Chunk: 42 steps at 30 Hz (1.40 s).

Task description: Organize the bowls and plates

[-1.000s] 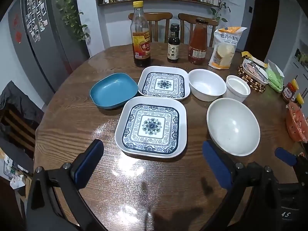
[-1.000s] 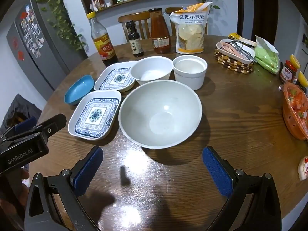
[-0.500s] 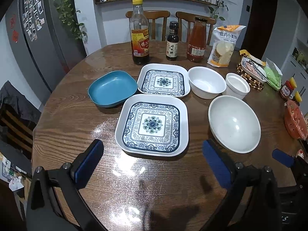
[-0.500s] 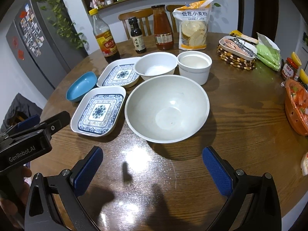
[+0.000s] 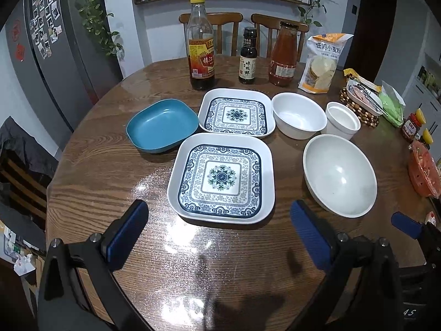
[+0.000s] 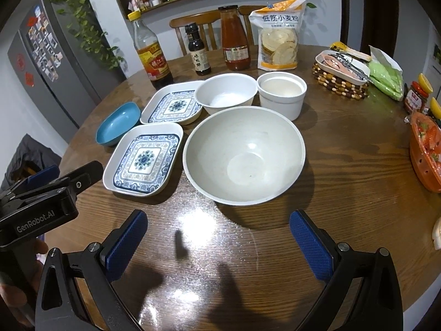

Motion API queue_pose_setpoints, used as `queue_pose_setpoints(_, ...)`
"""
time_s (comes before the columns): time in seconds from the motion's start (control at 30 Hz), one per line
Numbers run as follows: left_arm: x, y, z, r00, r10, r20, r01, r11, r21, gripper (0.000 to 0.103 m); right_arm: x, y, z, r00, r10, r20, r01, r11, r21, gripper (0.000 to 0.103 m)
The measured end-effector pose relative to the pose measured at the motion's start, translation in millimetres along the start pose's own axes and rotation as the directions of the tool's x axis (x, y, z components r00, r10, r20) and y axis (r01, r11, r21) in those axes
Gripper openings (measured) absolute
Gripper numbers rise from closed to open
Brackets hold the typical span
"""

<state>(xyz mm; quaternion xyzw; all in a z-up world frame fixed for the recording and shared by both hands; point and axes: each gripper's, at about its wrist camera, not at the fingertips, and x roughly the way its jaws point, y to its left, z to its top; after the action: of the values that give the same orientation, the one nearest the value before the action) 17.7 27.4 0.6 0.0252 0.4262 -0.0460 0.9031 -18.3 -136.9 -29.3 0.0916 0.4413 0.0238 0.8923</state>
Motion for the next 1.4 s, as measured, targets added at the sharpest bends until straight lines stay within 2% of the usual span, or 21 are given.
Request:
queue_pose_setpoints(0.53, 10, 9, 3, 0.999, -0.03, -0.032, 0.03, 1.0, -0.003, 0.103, 5, 7, -3, 0.999, 0.036, -0.027, -0.036, 0.999, 0.019, 0.103)
queue_pose_setpoints(0.87, 47, 52, 2, 0.986, -0.088, -0.142, 0.076, 0.993, -0.087, 0.103, 30, 27, -6, 0.984, 0.141, -0.106, -0.138, 0.99, 0.032, 0.103)
queue_pose_setpoints(1.2, 78, 79, 10, 0.982, -0.081, -0.17, 0.07, 0.995, -0.074, 0.101, 71, 66, 16, 0.984, 0.118, -0.135, -0.122, 0.992, -0.02, 0.102)
queue_pose_setpoints(1.4, 99, 77, 17, 0.981, -0.062, -0.182, 0.061, 0.998, -0.015, 0.094, 98, 85, 25, 0.984, 0.072, -0.162, -0.082, 0.995, -0.055, 0.09)
